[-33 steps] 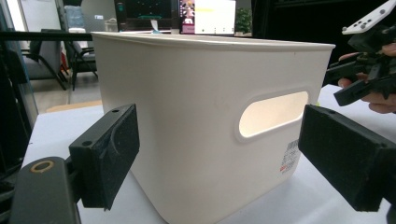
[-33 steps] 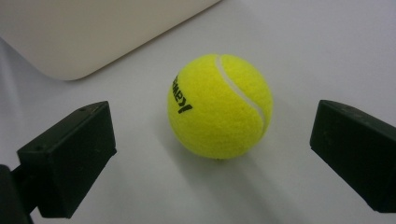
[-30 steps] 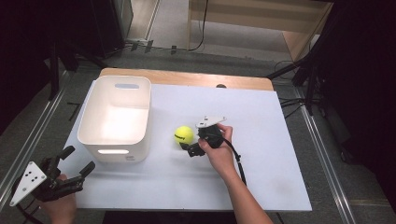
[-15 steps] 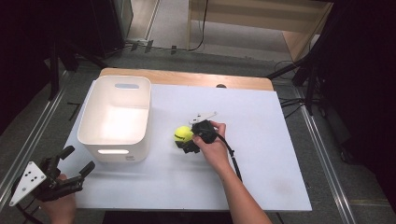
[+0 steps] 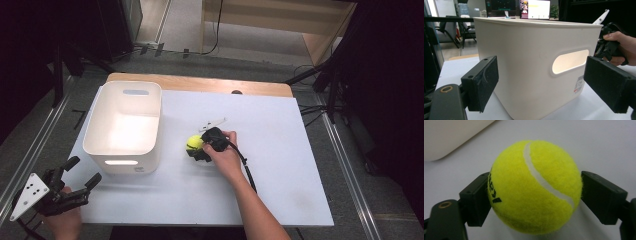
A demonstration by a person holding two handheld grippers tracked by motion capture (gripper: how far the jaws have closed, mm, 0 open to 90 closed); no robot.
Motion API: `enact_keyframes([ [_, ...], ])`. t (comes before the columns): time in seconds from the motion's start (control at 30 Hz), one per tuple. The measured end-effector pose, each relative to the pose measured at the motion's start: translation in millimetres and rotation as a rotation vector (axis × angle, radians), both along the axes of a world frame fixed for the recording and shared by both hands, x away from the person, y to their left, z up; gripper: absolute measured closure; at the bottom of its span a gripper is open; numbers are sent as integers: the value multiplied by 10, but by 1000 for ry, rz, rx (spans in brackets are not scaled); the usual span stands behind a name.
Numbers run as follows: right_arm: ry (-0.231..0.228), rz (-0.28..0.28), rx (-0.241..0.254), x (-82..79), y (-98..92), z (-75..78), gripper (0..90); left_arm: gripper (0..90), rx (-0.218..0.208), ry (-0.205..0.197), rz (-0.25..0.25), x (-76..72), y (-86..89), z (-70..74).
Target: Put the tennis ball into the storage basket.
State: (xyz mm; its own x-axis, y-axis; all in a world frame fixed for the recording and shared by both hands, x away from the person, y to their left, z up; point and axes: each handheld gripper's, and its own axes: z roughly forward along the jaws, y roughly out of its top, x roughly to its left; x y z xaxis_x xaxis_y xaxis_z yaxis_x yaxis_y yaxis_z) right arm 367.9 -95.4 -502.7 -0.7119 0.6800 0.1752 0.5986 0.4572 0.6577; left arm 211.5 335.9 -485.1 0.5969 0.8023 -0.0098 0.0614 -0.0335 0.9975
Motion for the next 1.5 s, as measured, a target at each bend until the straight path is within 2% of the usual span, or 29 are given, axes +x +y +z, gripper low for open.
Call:
enact_keyframes([
  [0.03, 4, 5, 16, 1, -2, 1, 239, 126, 1, 1, 0, -1, -1, 0],
  [0.33, 2, 13, 4, -19, -8, 40, 244, 126, 5, -1, -1, -8, 4, -2],
  [0.73, -8, 17, 25, -55, -66, 154, 246, 125, 3, -2, -2, -10, 3, -3],
  [1.13, -23, 45, 75, -96, -39, 249, 248, 126, -2, -3, -2, -7, 8, -2],
  [1.5, -24, 37, 108, -113, -92, 353, 248, 125, -3, -2, -4, -5, 6, -3],
])
